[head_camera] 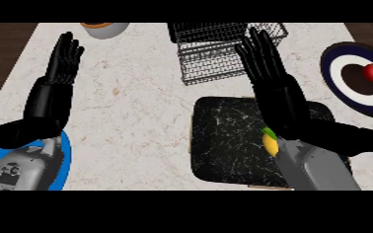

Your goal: Pick the lemon from the tray and place it in the tiered basket

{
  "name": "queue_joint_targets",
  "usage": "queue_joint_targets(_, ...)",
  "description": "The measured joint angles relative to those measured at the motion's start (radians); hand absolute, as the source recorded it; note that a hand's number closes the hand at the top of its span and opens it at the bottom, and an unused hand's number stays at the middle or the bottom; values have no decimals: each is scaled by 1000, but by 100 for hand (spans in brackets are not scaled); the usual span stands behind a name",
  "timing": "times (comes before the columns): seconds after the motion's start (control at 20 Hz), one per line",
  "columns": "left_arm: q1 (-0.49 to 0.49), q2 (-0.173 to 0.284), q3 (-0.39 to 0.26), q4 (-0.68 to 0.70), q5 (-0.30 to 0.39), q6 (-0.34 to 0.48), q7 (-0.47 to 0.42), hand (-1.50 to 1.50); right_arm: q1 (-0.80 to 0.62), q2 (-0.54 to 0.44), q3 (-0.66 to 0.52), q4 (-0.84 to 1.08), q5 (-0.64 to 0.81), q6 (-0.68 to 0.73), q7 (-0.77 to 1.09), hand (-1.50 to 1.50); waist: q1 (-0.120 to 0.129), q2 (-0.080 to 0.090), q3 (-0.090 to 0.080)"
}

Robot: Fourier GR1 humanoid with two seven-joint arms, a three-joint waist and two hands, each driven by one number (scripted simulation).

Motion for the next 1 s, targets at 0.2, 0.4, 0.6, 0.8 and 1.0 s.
queue_joint_targets(0.2, 24, -18, -39, 60, 1, -37, 15, 0, 25, -29, 40, 61, 36, 25, 45, -150, 15, -10, -21)
queue_joint_targets(0.4, 84, -39, -87, 130, 34, -100, 39, 0, 29, -102, 123, 169, 170, 12, 116, -150, 26, -9, -33)
queue_joint_targets(0.6, 118, -62, -97, 212, 59, -165, 15, 0, 78, -51, 161, 214, 198, 20, 105, -150, 27, -14, -33)
queue_joint_targets(0.8, 136, -77, -96, 245, 60, -196, 5, 0, 101, -93, 154, 162, 270, 33, 71, -150, 23, -19, -33)
queue_joint_targets(1.0, 144, -83, -91, 264, 58, -198, 2, 0, 93, -238, 150, 32, 357, 50, 160, -150, 10, -26, -35)
